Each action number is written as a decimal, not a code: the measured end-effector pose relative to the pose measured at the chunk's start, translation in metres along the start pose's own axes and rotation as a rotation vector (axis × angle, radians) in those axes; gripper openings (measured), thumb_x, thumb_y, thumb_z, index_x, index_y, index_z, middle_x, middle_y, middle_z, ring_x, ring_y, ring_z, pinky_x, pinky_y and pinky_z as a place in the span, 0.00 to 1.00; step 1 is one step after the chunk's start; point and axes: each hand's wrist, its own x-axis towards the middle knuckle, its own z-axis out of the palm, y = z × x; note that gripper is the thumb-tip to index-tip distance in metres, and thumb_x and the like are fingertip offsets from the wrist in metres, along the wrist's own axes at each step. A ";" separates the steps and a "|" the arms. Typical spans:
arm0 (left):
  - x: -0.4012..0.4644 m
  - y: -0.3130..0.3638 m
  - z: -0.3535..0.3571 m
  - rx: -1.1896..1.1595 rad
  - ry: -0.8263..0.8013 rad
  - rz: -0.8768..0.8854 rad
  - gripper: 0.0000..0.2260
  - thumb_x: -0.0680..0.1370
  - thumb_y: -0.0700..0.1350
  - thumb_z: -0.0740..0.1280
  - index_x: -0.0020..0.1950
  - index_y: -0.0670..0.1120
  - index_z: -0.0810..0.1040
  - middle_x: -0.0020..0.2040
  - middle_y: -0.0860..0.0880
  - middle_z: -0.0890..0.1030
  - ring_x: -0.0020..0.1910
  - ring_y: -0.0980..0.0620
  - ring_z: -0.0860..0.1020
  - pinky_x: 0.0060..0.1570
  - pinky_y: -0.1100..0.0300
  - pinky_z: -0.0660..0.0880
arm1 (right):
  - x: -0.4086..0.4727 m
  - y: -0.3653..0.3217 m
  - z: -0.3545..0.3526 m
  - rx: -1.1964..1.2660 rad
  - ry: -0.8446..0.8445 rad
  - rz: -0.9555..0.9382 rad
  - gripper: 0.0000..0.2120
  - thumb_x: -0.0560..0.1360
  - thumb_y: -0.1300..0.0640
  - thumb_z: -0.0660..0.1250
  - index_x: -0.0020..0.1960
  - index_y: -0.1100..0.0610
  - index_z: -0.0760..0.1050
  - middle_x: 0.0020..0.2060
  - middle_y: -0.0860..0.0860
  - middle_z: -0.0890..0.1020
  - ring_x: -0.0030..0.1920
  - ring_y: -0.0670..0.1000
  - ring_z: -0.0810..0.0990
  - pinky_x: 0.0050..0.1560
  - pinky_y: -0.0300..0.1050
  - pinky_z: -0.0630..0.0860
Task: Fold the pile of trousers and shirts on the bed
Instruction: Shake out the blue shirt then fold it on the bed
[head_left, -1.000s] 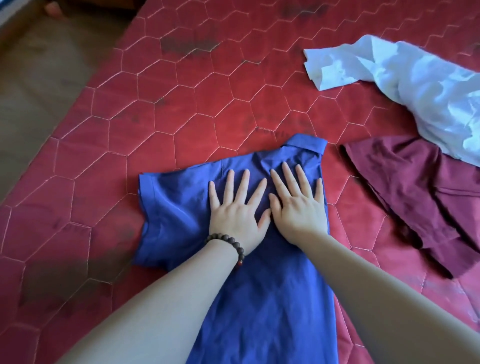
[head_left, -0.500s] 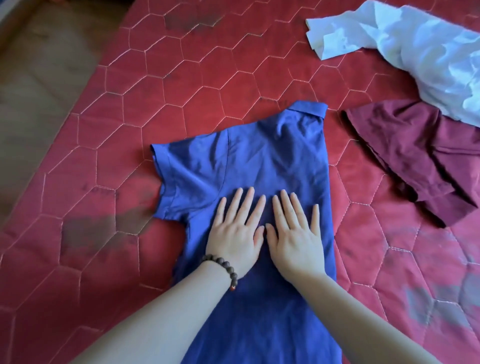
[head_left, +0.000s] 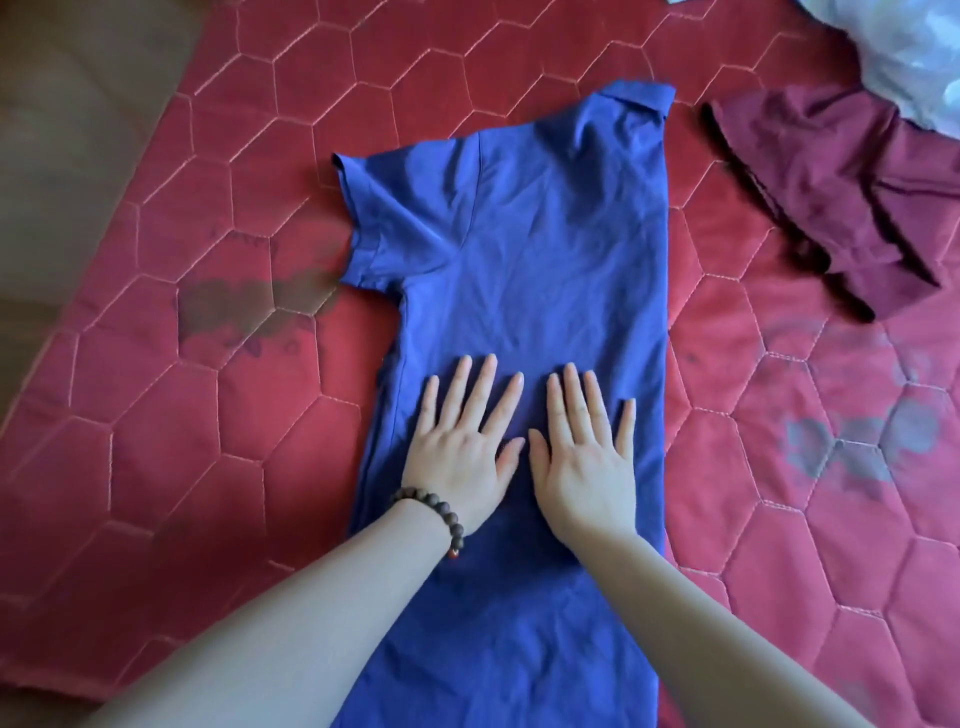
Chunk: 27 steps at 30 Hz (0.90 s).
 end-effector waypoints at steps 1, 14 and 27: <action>-0.009 -0.002 0.001 0.000 0.000 -0.008 0.29 0.79 0.59 0.45 0.80 0.52 0.50 0.80 0.46 0.49 0.79 0.43 0.48 0.75 0.41 0.48 | -0.007 0.000 0.002 -0.004 0.000 0.015 0.29 0.79 0.47 0.48 0.77 0.58 0.59 0.76 0.53 0.60 0.77 0.53 0.53 0.75 0.63 0.46; -0.117 0.016 0.022 -0.012 -0.052 -0.045 0.29 0.80 0.58 0.50 0.79 0.55 0.48 0.80 0.44 0.48 0.78 0.42 0.45 0.73 0.36 0.44 | -0.125 -0.023 0.024 -0.013 -0.046 0.013 0.27 0.78 0.45 0.53 0.77 0.47 0.58 0.77 0.50 0.57 0.78 0.54 0.51 0.73 0.68 0.43; -0.209 -0.018 0.033 0.006 -0.054 -0.075 0.30 0.79 0.58 0.56 0.79 0.51 0.54 0.79 0.41 0.52 0.78 0.42 0.50 0.75 0.42 0.48 | -0.183 0.001 0.016 -0.081 -0.129 0.163 0.30 0.79 0.43 0.51 0.78 0.51 0.54 0.78 0.51 0.54 0.78 0.53 0.52 0.74 0.66 0.42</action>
